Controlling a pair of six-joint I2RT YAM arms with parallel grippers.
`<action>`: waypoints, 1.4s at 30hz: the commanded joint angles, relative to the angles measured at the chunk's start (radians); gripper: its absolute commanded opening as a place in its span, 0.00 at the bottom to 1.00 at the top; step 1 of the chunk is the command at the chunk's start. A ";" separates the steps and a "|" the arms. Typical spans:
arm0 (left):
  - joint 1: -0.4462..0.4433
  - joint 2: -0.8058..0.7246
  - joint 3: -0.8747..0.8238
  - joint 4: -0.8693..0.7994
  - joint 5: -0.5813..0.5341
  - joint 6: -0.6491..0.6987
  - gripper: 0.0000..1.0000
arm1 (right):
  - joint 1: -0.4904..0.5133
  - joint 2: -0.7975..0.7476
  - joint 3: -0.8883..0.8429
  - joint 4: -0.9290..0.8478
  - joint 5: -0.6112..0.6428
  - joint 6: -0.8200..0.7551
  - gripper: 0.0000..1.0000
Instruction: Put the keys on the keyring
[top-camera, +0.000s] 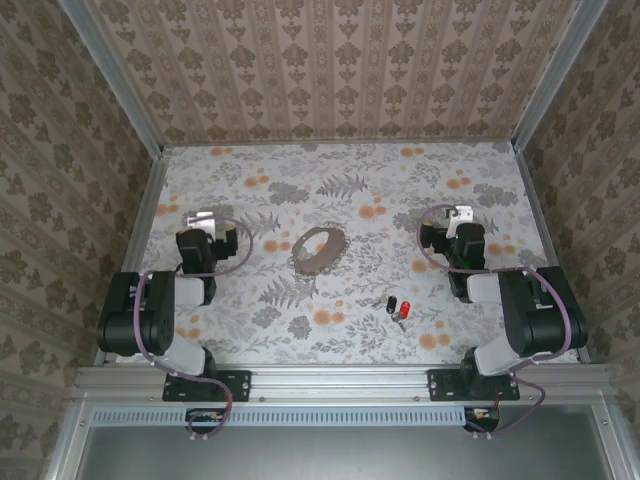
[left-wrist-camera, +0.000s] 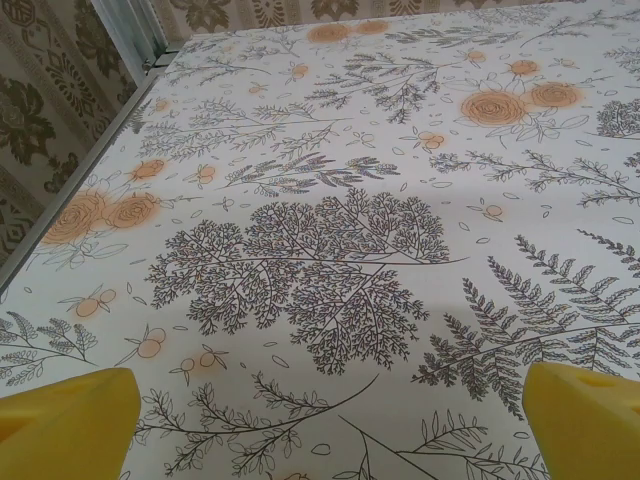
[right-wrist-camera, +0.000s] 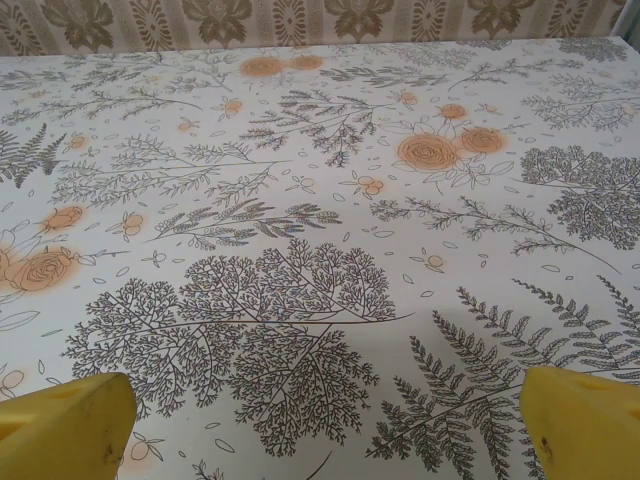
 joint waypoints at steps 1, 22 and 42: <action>0.008 0.011 0.026 0.031 -0.008 0.014 1.00 | -0.003 0.009 0.019 0.027 -0.018 -0.011 1.00; 0.012 0.012 0.026 0.031 0.000 0.015 1.00 | -0.006 0.011 0.019 0.029 -0.022 -0.008 1.00; 0.011 -0.120 -0.058 0.061 0.110 0.048 1.00 | 0.019 -0.059 -0.021 0.040 -0.035 -0.046 1.00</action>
